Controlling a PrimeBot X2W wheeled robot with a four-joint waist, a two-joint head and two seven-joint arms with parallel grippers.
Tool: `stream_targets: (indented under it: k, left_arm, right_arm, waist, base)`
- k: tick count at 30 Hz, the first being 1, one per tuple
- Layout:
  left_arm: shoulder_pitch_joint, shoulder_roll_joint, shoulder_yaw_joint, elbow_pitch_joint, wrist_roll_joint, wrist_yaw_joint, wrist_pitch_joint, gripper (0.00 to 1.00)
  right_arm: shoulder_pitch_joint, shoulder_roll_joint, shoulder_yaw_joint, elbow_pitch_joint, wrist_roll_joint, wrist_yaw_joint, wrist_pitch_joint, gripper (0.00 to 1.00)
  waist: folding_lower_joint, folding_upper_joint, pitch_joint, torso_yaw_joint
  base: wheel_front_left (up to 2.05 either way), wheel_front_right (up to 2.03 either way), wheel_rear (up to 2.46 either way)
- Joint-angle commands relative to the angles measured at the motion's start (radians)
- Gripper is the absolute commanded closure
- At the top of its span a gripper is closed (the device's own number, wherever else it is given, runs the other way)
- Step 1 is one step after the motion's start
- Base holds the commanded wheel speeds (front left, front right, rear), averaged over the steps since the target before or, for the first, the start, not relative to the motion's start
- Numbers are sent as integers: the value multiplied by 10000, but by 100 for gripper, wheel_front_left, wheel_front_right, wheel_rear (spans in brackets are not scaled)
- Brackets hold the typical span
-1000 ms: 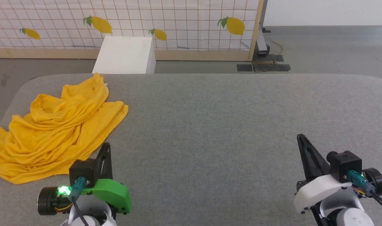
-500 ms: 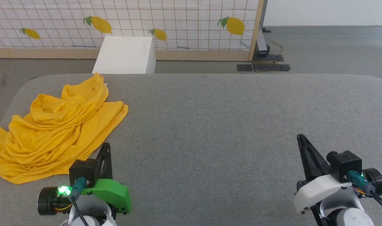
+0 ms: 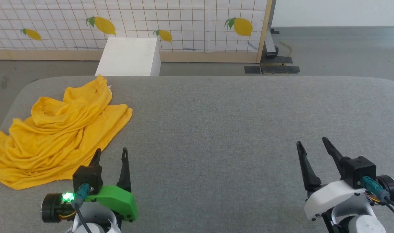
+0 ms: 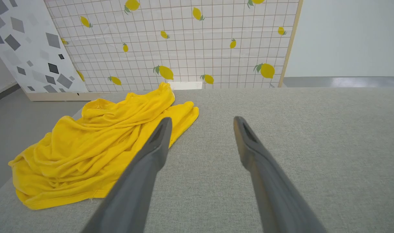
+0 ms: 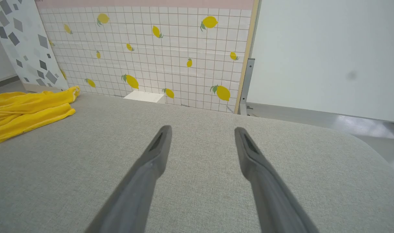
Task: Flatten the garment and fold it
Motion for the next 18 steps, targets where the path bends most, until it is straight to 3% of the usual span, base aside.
stream_targets:
  k: [1, 18]
  left_arm:
    - [11, -3, -21, 58, -109, 60, -106, 0]
    - [92, -7, 19, 201, -341, 202, -452, 0]
  right_arm:
    - [94, 1, -49, 77, 136, -1, -125, 0]
    - [178, 2, -151, 366, 392, -3, -472, 0]
  waist:
    - [0, 0, 3, 2]
    - [0, 0, -13, 441]
  base:
    - [0, 0, 0]
    - [0, 0, 0]
